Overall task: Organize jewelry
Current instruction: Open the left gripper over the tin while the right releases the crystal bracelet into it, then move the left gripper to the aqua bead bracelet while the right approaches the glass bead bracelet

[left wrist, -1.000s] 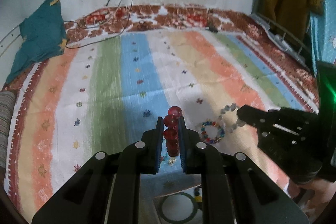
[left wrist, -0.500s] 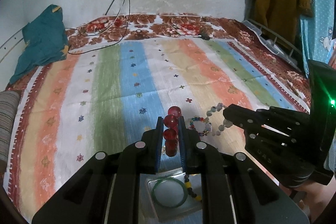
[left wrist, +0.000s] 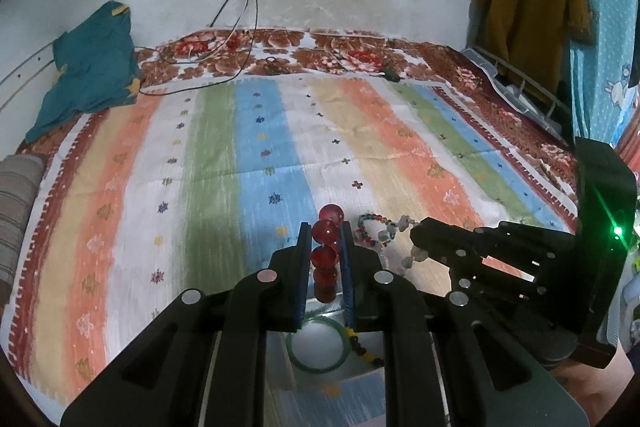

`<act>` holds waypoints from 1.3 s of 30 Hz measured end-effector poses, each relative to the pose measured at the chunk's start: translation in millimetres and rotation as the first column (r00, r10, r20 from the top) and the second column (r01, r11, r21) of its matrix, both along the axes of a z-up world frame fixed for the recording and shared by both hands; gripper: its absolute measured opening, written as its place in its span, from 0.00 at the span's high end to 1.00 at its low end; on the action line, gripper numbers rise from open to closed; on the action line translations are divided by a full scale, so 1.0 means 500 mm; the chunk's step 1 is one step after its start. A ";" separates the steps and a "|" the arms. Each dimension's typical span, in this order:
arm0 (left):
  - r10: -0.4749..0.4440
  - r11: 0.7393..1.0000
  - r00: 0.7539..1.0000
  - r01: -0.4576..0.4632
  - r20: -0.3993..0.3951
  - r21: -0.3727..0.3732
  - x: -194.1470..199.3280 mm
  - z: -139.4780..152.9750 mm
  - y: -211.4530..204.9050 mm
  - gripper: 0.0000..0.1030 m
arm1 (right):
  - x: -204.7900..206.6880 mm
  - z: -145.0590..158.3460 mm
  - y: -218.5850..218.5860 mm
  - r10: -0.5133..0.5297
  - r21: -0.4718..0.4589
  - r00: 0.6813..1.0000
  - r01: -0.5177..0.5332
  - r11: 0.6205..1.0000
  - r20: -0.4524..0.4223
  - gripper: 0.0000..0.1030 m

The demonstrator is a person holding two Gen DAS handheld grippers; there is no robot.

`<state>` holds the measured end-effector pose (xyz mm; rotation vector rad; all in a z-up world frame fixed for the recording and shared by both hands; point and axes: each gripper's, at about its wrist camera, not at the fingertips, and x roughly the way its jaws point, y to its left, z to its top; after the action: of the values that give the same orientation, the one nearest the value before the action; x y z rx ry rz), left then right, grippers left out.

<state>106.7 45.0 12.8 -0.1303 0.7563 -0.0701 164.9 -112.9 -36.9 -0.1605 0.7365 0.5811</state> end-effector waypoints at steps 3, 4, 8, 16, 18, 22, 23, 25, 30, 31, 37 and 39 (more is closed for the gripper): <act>-0.001 1.000 1.000 0.001 -0.012 -0.007 -0.009 -0.004 0.001 0.87 | -0.014 0.000 0.002 0.014 0.003 1.000 -0.014 1.000 -0.007 0.92; -0.002 1.000 1.000 0.002 -0.015 -0.007 -0.012 -0.006 -0.001 0.87 | -0.018 -0.001 0.003 0.018 0.003 1.000 -0.018 1.000 -0.010 0.92; -0.003 1.000 1.000 0.003 -0.021 -0.007 -0.024 -0.009 -0.004 0.87 | -0.029 -0.003 0.004 0.026 0.006 0.999 -0.026 1.000 -0.019 0.92; -0.007 1.000 0.999 0.007 -0.042 -0.008 -0.038 -0.015 -0.011 0.78 | -0.037 -0.017 -0.008 0.037 0.028 0.995 -0.034 0.999 -0.088 0.89; 0.010 1.000 0.999 -0.010 -0.034 0.013 -0.038 -0.013 -0.010 0.65 | -0.033 -0.016 -0.017 0.015 0.032 0.996 -0.012 0.999 -0.092 0.57; 0.046 0.998 0.998 -0.045 -0.034 0.041 -0.032 -0.014 -0.002 0.65 | -0.017 -0.011 -0.038 -0.029 0.029 0.995 0.032 0.999 -0.091 0.56; 0.056 0.998 0.998 -0.055 -0.039 0.035 -0.028 -0.015 0.004 0.65 | -0.011 -0.013 -0.042 -0.041 0.023 0.995 0.043 0.999 -0.094 0.56; 0.069 0.997 0.996 -0.068 -0.049 0.025 -0.022 -0.018 0.014 0.64 | -0.002 -0.020 -0.048 -0.053 0.014 0.993 0.055 0.998 -0.108 0.56; 0.090 0.996 0.993 -0.089 -0.073 0.018 -0.008 -0.025 0.028 0.57 | 0.012 -0.027 -0.052 -0.069 0.002 0.990 0.070 0.998 -0.123 0.56; 0.092 0.996 0.992 -0.091 -0.081 0.015 -0.004 -0.028 0.029 0.54 | 0.015 -0.028 -0.052 -0.074 0.001 0.989 0.075 0.997 -0.125 0.56; 0.119 0.992 0.979 -0.123 -0.163 -0.018 0.022 -0.057 0.045 0.52 | 0.032 -0.033 -0.062 -0.112 -0.006 0.982 0.112 0.994 -0.153 0.52; 0.130 0.991 0.977 -0.131 -0.171 0.004 0.030 -0.062 0.046 0.48 | 0.039 -0.034 -0.063 -0.120 -0.007 0.981 0.120 0.993 -0.155 0.49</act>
<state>121.8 67.9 -18.2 -0.1944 0.9166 0.0642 184.3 -144.4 -54.0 -0.0684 0.8905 0.4827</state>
